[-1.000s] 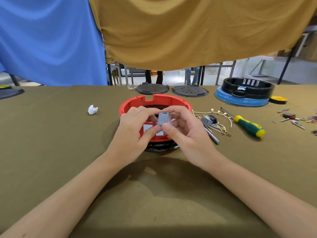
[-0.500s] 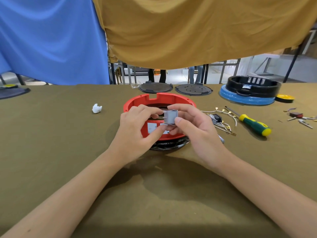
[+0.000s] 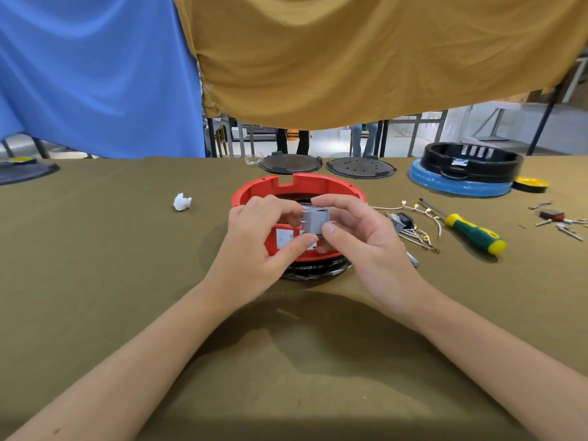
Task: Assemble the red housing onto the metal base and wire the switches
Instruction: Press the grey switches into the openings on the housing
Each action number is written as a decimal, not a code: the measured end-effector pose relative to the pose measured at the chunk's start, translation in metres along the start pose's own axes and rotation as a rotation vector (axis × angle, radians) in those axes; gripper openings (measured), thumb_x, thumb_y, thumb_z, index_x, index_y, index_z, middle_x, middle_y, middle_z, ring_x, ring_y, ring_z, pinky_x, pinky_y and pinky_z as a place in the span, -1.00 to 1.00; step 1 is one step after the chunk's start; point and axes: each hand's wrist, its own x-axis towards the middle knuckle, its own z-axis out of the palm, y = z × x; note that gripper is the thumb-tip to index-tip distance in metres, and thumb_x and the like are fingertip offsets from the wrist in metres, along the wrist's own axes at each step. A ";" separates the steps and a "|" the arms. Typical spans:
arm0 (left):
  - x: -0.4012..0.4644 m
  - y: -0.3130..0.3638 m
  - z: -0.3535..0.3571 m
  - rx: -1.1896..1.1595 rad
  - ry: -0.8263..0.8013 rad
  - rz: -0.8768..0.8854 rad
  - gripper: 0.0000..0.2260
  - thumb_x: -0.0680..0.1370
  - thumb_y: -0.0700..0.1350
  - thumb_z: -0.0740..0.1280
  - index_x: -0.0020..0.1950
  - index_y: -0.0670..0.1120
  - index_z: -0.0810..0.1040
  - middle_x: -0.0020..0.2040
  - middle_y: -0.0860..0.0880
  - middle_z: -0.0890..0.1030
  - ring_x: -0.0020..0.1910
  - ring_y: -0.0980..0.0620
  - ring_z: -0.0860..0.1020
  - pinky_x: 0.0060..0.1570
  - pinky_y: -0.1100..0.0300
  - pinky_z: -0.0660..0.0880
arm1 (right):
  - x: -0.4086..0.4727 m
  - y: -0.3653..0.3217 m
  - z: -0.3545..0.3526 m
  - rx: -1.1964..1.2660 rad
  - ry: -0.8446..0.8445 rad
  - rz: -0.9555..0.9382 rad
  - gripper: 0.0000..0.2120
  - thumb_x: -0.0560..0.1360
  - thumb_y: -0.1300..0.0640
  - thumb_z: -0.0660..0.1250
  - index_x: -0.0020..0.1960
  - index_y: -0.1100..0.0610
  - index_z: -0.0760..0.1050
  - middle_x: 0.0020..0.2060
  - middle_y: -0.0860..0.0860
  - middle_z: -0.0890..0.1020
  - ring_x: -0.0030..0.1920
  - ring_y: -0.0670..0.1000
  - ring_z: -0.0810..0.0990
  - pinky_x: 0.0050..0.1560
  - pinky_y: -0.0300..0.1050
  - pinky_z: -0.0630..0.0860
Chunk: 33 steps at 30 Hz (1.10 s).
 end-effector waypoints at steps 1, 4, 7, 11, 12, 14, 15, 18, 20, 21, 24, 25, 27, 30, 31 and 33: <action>0.000 -0.001 0.000 -0.009 -0.003 0.003 -0.75 0.56 0.04 0.38 0.18 -0.04 0.58 0.04 0.12 0.60 0.07 0.11 0.51 0.17 0.01 0.38 | 0.000 0.000 0.000 -0.017 0.011 -0.012 -0.70 0.59 0.35 0.27 0.29 0.16 0.49 0.05 0.08 0.66 0.00 -0.01 0.66 0.00 -0.15 0.59; -0.001 -0.003 0.001 -0.021 -0.019 0.009 -0.75 0.58 -0.03 0.34 0.23 -0.06 0.58 0.06 0.13 0.57 0.09 0.11 0.49 0.16 -0.04 0.41 | 0.000 0.000 -0.001 -0.097 0.040 -0.062 -0.67 0.53 0.34 0.38 0.27 0.16 0.50 0.04 0.11 0.63 -0.01 0.04 0.67 0.02 -0.12 0.60; 0.000 -0.003 0.001 -0.036 -0.017 0.013 -0.77 0.57 -0.06 0.36 0.22 -0.04 0.58 0.06 0.12 0.58 0.08 0.15 0.48 0.14 -0.03 0.41 | -0.002 0.002 0.000 -0.258 0.066 -0.134 -0.68 0.50 0.29 0.43 0.23 0.13 0.53 0.02 0.02 0.62 -0.03 0.03 0.64 -0.03 -0.11 0.63; 0.000 -0.001 -0.001 -0.092 -0.001 -0.017 -0.76 0.57 -0.07 0.35 0.24 -0.04 0.57 0.02 0.11 0.60 0.07 0.11 0.51 0.13 -0.08 0.43 | -0.003 0.002 0.002 -0.414 0.113 -0.230 -0.68 0.46 0.26 0.49 0.18 0.12 0.54 -0.02 -0.03 0.61 -0.07 0.00 0.62 -0.12 -0.14 0.60; 0.000 -0.001 -0.002 -0.114 0.002 -0.021 -0.76 0.59 -0.05 0.34 0.24 -0.02 0.57 0.01 0.11 0.61 0.07 0.07 0.52 0.12 -0.10 0.44 | -0.003 0.002 0.002 -0.442 0.115 -0.244 -0.68 0.45 0.24 0.50 0.17 0.12 0.54 -0.03 -0.04 0.61 -0.08 -0.01 0.62 -0.12 -0.14 0.60; 0.000 0.002 -0.004 -0.156 0.004 -0.015 -0.78 0.61 0.02 0.31 0.22 0.01 0.57 0.02 0.10 0.62 0.06 0.04 0.53 0.10 -0.10 0.46 | -0.004 0.002 0.003 -0.464 0.119 -0.255 -0.67 0.42 0.18 0.54 0.14 0.12 0.54 -0.07 -0.04 0.62 -0.11 -0.03 0.62 -0.13 -0.16 0.60; 0.000 0.003 -0.005 -0.170 0.001 -0.011 -0.77 0.60 0.06 0.30 0.21 0.03 0.57 0.02 0.09 0.63 0.06 0.03 0.54 0.10 -0.09 0.47 | -0.004 0.001 0.004 -0.457 0.122 -0.247 -0.66 0.41 0.11 0.54 0.13 0.12 0.54 -0.09 -0.05 0.62 -0.13 -0.04 0.62 -0.14 -0.18 0.60; 0.000 0.006 -0.005 -0.175 -0.017 -0.008 -0.74 0.56 0.11 0.31 0.19 0.06 0.57 0.04 0.10 0.64 0.07 0.05 0.54 0.12 -0.02 0.48 | -0.004 -0.001 0.004 -0.444 0.132 -0.220 -0.65 0.39 -0.02 0.49 0.10 0.11 0.56 -0.12 -0.05 0.62 -0.15 -0.06 0.62 -0.16 -0.23 0.59; 0.000 0.006 -0.005 -0.175 -0.008 -0.019 -0.76 0.57 0.09 0.30 0.17 0.03 0.59 0.01 0.09 0.64 0.04 0.06 0.54 0.10 -0.01 0.48 | -0.003 -0.001 0.002 -0.414 0.113 -0.194 -0.68 0.39 0.06 0.53 0.09 0.08 0.57 -0.11 -0.01 0.63 -0.15 -0.04 0.63 -0.14 -0.22 0.60; 0.001 0.005 -0.005 -0.183 -0.003 -0.024 -0.76 0.58 0.07 0.29 0.16 0.01 0.61 -0.01 0.07 0.64 0.02 0.04 0.54 0.08 -0.01 0.48 | -0.002 -0.001 0.001 -0.361 0.096 -0.165 -0.69 0.39 0.12 0.54 0.09 0.06 0.58 -0.11 0.01 0.63 -0.15 -0.02 0.64 -0.11 -0.19 0.61; 0.001 0.004 -0.005 -0.196 0.005 -0.021 -0.81 0.59 0.05 0.29 0.09 0.01 0.63 -0.07 0.05 0.65 -0.03 0.02 0.54 0.03 0.01 0.47 | -0.001 -0.001 -0.001 -0.211 0.064 -0.104 -0.78 0.46 0.22 0.48 0.09 0.05 0.61 -0.12 0.09 0.65 -0.14 0.07 0.66 -0.07 -0.05 0.64; 0.001 0.004 -0.006 -0.190 0.003 -0.014 -0.82 0.59 0.05 0.30 0.05 0.01 0.63 -0.09 0.06 0.64 -0.05 0.02 0.53 0.02 0.03 0.46 | 0.000 -0.001 -0.001 -0.182 0.058 -0.094 -0.82 0.49 0.24 0.44 0.08 0.09 0.61 -0.14 0.12 0.65 -0.15 0.09 0.67 -0.09 -0.03 0.65; 0.002 0.004 -0.006 -0.174 0.002 -0.007 -0.87 0.58 0.05 0.31 -0.02 0.05 0.62 -0.14 0.09 0.61 -0.07 0.04 0.51 0.01 0.08 0.45 | 0.000 0.000 0.000 -0.154 0.048 -0.074 -0.84 0.51 0.32 0.40 0.07 0.20 0.62 -0.16 0.14 0.68 -0.18 0.08 0.68 -0.13 -0.09 0.65; 0.001 0.002 -0.006 -0.188 0.011 -0.020 -0.84 0.62 -0.01 0.28 -0.10 0.05 0.61 -0.18 0.04 0.62 -0.08 0.02 0.49 0.01 0.07 0.43 | 0.001 -0.002 0.000 -0.113 0.056 -0.036 -0.87 0.50 0.37 0.39 0.03 0.25 0.62 -0.21 0.12 0.70 -0.25 0.03 0.68 -0.18 -0.19 0.62; 0.001 0.001 -0.006 -0.190 0.021 -0.028 -0.79 0.64 -0.04 0.25 -0.11 0.00 0.63 -0.18 0.02 0.62 -0.08 0.02 0.49 0.02 0.06 0.43 | 0.002 -0.004 0.000 -0.083 0.080 -0.021 -0.87 0.50 0.38 0.38 0.01 0.24 0.63 -0.23 0.12 0.69 -0.27 0.01 0.67 -0.19 -0.21 0.61; 0.001 -0.001 -0.006 -0.179 0.045 -0.053 -0.79 0.64 -0.11 0.24 -0.02 -0.10 0.67 -0.13 0.02 0.64 -0.04 0.05 0.51 0.03 0.10 0.44 | 0.005 -0.005 -0.003 -0.025 0.137 0.002 -0.88 0.50 0.39 0.38 -0.02 0.25 0.63 -0.25 0.17 0.69 -0.30 -0.01 0.65 -0.22 -0.24 0.60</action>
